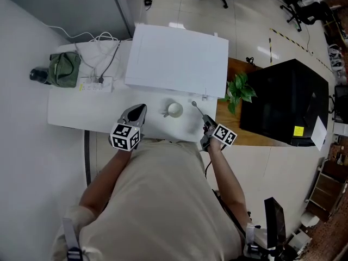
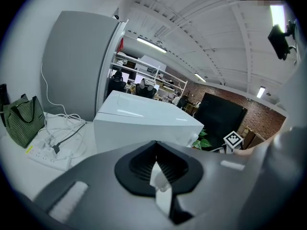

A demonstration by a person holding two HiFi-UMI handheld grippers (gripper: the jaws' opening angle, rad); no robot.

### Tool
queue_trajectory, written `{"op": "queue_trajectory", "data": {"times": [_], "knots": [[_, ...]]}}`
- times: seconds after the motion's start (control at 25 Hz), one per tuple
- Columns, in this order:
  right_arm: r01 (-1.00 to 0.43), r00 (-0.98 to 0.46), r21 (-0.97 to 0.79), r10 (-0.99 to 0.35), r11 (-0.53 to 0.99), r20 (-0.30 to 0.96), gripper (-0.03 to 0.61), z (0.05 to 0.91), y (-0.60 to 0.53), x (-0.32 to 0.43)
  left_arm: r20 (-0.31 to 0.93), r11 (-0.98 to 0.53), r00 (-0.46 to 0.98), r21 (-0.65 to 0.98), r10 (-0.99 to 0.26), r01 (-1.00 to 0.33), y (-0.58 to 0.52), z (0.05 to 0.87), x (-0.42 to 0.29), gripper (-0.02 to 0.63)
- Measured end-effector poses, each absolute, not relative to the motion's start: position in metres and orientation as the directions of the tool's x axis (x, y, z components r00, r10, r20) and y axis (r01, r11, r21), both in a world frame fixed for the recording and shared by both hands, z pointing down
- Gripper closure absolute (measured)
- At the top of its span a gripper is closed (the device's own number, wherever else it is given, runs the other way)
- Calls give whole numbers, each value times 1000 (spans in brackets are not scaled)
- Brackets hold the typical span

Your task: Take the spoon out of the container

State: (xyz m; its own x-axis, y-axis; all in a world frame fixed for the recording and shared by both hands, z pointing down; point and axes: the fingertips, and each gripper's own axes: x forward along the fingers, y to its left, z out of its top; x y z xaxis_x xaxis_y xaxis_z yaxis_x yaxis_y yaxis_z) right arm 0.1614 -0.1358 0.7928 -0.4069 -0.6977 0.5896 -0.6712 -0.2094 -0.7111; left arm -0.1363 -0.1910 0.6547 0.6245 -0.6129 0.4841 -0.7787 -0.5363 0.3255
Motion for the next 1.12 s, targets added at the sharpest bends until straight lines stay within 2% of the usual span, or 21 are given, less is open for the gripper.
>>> {"op": "queue_trajectory", "data": {"times": [0.24, 0.56, 0.88, 1.12], "knots": [[-602, -351, -743, -738, -294, 576, 531, 832, -130, 179, 488, -533, 617, 319, -617, -784, -189, 656, -145, 614], [-570, -353, -767, -755, -294, 552, 531, 855, -129, 169, 498, -528, 606, 306, -620, -792, -185, 657, -156, 614], [-615, -348, -713, -696, -336, 628, 529, 884, -118, 161, 505, -528, 598, 294, -622, -797, -180, 657, -160, 614], [-668, -388, -680, -640, -301, 664, 529, 897, -111, 151, 504, -534, 597, 283, -624, -797, -176, 655, -163, 614]]}}
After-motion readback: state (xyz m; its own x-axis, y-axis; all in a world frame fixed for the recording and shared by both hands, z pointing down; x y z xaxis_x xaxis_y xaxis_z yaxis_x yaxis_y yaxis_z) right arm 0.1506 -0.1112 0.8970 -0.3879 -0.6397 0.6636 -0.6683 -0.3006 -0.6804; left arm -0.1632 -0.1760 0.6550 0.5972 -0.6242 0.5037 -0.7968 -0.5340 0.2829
